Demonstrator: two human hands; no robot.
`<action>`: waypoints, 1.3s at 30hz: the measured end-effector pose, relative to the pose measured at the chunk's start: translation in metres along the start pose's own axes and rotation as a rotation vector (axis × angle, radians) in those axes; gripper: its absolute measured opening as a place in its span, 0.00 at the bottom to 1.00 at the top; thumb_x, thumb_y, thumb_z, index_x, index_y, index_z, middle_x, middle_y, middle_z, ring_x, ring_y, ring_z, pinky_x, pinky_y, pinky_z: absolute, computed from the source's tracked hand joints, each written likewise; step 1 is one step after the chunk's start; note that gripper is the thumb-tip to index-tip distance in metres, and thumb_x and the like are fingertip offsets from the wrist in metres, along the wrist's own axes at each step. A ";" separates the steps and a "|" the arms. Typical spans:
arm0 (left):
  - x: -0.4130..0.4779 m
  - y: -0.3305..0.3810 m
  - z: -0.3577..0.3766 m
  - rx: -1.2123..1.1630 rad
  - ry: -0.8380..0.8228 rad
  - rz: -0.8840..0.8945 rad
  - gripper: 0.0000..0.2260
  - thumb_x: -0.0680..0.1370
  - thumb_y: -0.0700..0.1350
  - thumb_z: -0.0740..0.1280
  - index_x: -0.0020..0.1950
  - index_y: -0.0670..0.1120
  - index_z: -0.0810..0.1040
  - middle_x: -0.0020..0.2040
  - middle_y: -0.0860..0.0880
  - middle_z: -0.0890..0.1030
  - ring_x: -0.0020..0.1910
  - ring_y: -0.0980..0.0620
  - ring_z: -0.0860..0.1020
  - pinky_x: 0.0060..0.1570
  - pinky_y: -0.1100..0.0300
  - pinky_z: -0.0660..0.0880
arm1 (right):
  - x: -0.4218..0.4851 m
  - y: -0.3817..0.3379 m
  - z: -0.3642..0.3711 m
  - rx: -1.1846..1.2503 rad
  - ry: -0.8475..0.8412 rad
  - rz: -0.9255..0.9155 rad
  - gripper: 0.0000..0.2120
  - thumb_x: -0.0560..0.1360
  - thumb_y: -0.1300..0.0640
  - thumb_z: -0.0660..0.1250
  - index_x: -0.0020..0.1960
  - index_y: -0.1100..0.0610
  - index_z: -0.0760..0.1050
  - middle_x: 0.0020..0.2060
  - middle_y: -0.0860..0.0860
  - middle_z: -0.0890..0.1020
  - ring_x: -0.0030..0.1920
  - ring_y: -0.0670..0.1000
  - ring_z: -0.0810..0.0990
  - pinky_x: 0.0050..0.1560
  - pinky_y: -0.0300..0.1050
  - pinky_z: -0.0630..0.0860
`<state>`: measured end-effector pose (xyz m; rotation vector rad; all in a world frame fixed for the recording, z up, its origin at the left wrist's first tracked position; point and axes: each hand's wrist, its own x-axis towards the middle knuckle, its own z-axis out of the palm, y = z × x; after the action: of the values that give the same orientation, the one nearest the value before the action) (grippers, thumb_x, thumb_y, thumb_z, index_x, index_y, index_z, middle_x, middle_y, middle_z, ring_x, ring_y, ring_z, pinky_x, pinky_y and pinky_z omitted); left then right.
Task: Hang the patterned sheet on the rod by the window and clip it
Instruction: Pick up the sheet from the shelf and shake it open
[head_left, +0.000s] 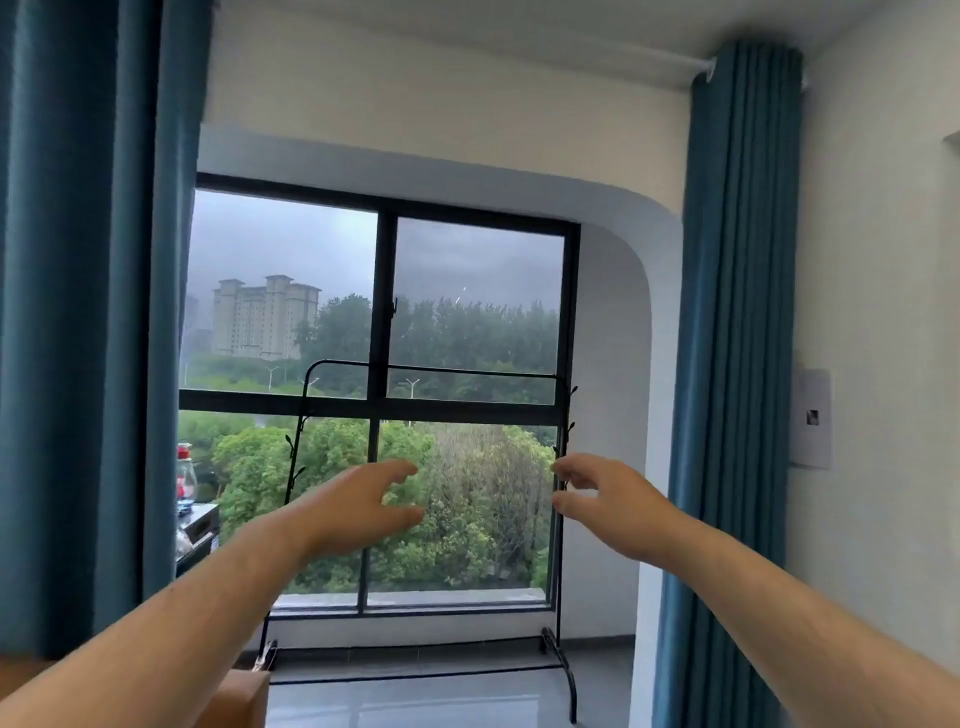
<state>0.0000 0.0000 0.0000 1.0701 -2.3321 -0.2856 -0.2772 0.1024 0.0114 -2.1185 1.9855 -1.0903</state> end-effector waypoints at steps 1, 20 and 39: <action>0.006 -0.003 0.006 -0.015 -0.013 -0.003 0.30 0.77 0.56 0.66 0.76 0.53 0.61 0.74 0.52 0.67 0.71 0.52 0.68 0.71 0.52 0.64 | 0.007 0.007 0.007 0.009 -0.008 -0.008 0.22 0.78 0.49 0.65 0.71 0.50 0.68 0.66 0.47 0.75 0.61 0.43 0.72 0.62 0.38 0.67; 0.229 -0.037 0.129 -0.061 -0.002 -0.224 0.22 0.77 0.53 0.67 0.69 0.48 0.72 0.64 0.52 0.76 0.61 0.55 0.75 0.66 0.54 0.71 | 0.234 0.238 0.071 0.243 -0.199 -0.020 0.19 0.79 0.53 0.64 0.69 0.50 0.70 0.61 0.47 0.77 0.58 0.45 0.76 0.56 0.40 0.75; 0.512 -0.240 0.189 -0.108 0.039 -0.207 0.13 0.77 0.51 0.68 0.61 0.55 0.76 0.53 0.59 0.77 0.57 0.58 0.77 0.62 0.59 0.74 | 0.526 0.350 0.177 0.137 -0.302 -0.043 0.18 0.79 0.52 0.64 0.68 0.51 0.71 0.60 0.49 0.77 0.57 0.47 0.78 0.57 0.47 0.80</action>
<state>-0.2259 -0.5491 -0.0506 1.2533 -2.1478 -0.4586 -0.5234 -0.5025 -0.0495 -2.1157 1.6894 -0.8257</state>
